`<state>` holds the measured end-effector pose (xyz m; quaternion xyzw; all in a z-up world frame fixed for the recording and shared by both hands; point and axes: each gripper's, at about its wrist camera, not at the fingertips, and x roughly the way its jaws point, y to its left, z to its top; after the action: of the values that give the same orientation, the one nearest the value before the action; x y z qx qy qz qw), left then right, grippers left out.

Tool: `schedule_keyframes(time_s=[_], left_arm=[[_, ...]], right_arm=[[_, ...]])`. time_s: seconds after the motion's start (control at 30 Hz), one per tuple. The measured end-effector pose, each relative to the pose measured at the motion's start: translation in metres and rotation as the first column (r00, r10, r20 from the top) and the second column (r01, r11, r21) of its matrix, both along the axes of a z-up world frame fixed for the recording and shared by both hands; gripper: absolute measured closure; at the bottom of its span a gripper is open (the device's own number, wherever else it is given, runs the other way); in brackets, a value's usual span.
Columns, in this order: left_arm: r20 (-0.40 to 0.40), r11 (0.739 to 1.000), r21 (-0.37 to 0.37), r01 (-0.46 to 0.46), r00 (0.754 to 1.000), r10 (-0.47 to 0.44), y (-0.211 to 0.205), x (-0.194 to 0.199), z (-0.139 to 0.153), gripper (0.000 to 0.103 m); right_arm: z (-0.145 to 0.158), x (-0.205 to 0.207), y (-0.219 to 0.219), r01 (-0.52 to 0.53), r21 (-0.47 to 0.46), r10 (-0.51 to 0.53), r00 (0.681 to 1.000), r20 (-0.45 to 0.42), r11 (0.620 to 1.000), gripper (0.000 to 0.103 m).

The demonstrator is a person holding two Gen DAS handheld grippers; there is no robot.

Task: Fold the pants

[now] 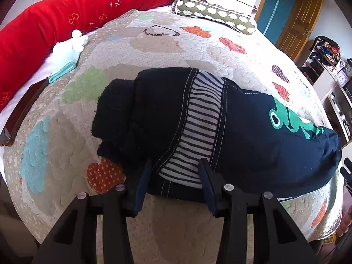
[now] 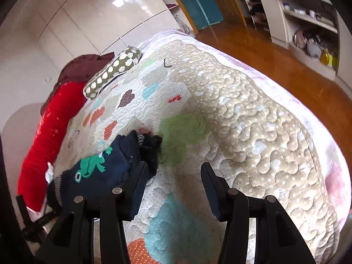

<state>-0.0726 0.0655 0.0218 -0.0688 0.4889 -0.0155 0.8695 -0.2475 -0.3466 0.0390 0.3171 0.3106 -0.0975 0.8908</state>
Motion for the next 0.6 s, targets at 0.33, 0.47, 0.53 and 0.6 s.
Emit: schedule_keyframes(time_s=[0.33,0.47,0.53,0.6], left_arm=[[0.005,1.0,0.004,0.003,1.0,-0.003,-0.001,-0.001,-0.001,0.059],[0.004,1.0,0.001,0.002,1.0,-0.002,-0.001,-0.001,-0.002,0.059],[0.005,1.0,0.003,0.001,1.0,-0.001,-0.002,-0.001,-0.002,0.059],[0.004,1.0,0.004,0.0,1.0,0.0,-0.002,-0.001,-0.001,0.059]], right_arm=[[-0.016,0.023,0.016,-0.103,0.176,0.099,0.995,0.031,0.979,0.039],[-0.03,0.043,0.032,-0.126,0.21,0.127,0.992,0.007,0.97,0.033],[-0.03,0.045,0.037,-0.113,0.199,0.111,0.994,0.021,0.973,0.032],[-0.029,0.049,0.042,-0.123,0.197,0.119,0.992,0.031,0.973,0.032]])
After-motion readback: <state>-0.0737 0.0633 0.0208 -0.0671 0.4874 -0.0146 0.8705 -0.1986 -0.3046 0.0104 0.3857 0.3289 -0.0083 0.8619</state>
